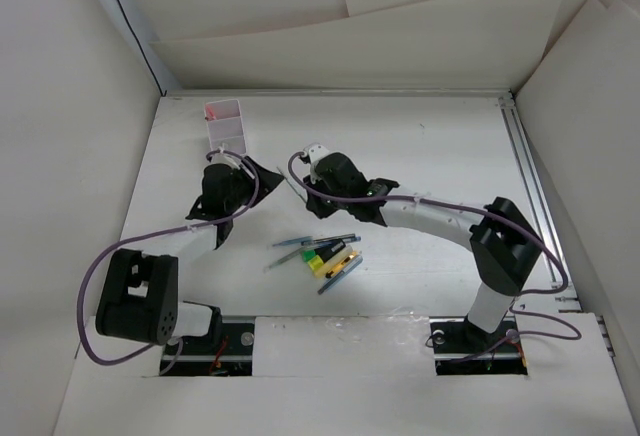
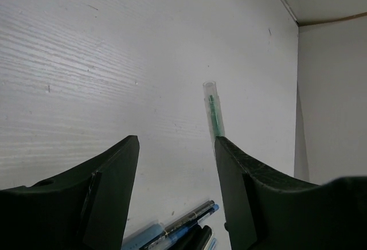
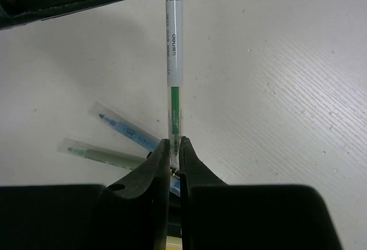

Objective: Sort the stationery into containers
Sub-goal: Pick up the pen from the center of the board, then place the pen in the storage box.

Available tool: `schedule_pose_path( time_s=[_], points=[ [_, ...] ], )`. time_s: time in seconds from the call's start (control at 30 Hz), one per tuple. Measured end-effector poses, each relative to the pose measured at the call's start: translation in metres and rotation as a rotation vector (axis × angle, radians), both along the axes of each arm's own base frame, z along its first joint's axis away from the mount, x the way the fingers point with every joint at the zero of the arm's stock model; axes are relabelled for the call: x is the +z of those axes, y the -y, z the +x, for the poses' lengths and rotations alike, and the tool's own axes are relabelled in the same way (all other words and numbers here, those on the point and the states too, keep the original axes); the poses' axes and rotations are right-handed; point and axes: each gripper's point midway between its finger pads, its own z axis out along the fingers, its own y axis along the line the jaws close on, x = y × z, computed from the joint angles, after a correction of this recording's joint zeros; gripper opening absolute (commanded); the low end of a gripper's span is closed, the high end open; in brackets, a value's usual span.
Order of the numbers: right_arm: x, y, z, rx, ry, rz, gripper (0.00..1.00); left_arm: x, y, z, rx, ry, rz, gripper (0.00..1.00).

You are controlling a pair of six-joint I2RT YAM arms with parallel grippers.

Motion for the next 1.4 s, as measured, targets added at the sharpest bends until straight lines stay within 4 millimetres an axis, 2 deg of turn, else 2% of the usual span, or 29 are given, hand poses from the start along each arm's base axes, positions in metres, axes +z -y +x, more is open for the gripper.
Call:
schedule_pose_path(
  time_s=[0.23, 0.33, 0.4, 0.43, 0.63, 0.67, 0.7, 0.73, 0.8, 0.9, 0.93, 0.97, 1.03, 1.07, 1.17, 1.27, 1.4],
  points=[
    [-0.005, -0.003, -0.008, 0.033, -0.03, 0.011, 0.0, 0.003, 0.007, 0.004, -0.027, 0.018, -0.028, 0.5],
    [-0.005, -0.005, -0.01, 0.045, -0.034, 0.02, 0.0, 0.006, 0.01, 0.007, -0.033, 0.033, -0.042, 0.46],
    [-0.005, -0.006, -0.011, 0.051, -0.037, 0.025, 0.0, 0.008, 0.012, 0.009, -0.04, 0.04, -0.053, 0.39],
    [-0.004, -0.006, -0.011, 0.055, -0.038, 0.029, 0.0, 0.008, 0.013, 0.01, -0.042, 0.041, -0.059, 0.32],
    [-0.009, -0.006, -0.017, 0.073, -0.056, 0.031, 0.0, 0.007, 0.017, 0.016, -0.048, 0.04, -0.069, 0.22],
    [-0.009, -0.006, -0.017, 0.073, -0.058, 0.032, 0.0, 0.008, 0.018, 0.018, -0.049, 0.042, -0.071, 0.18],
    [-0.009, -0.006, -0.017, 0.072, -0.057, 0.033, 0.0, 0.008, 0.02, 0.018, -0.051, 0.04, -0.073, 0.06],
    [-0.009, -0.006, -0.018, 0.072, -0.058, 0.034, 0.0, 0.008, 0.021, 0.018, -0.051, 0.037, -0.079, 0.01],
    [-0.011, -0.005, -0.019, 0.071, -0.064, 0.033, 0.0, 0.013, 0.026, 0.02, -0.058, 0.043, -0.099, 0.0],
    [-0.012, -0.004, -0.02, 0.07, -0.067, 0.029, 0.12, 0.017, 0.03, 0.02, -0.063, 0.058, -0.1, 0.0],
    [-0.012, -0.004, -0.019, 0.067, -0.068, 0.031, 0.26, 0.017, 0.03, 0.02, -0.06, 0.058, -0.099, 0.0],
    [-0.012, -0.004, -0.019, 0.065, -0.068, 0.033, 0.32, 0.017, 0.03, 0.021, -0.058, 0.058, -0.099, 0.0],
    [-0.01, -0.005, -0.019, 0.064, -0.066, 0.038, 0.43, 0.016, 0.028, 0.021, -0.049, 0.057, -0.089, 0.0],
    [-0.009, -0.004, -0.019, 0.063, -0.063, 0.04, 0.51, 0.015, 0.027, 0.022, -0.043, 0.056, -0.083, 0.0],
    [-0.001, 0.001, -0.02, 0.05, -0.045, 0.056, 0.64, 0.019, 0.021, 0.027, -0.011, 0.05, -0.057, 0.0],
    [0.015, 0.01, -0.022, 0.023, -0.012, 0.085, 0.67, 0.037, 0.015, 0.039, 0.03, 0.084, -0.03, 0.0],
    [0.043, 0.022, -0.021, -0.028, 0.054, 0.147, 0.67, 0.078, 0.0, 0.064, 0.111, 0.164, -0.004, 0.0]
  ],
)
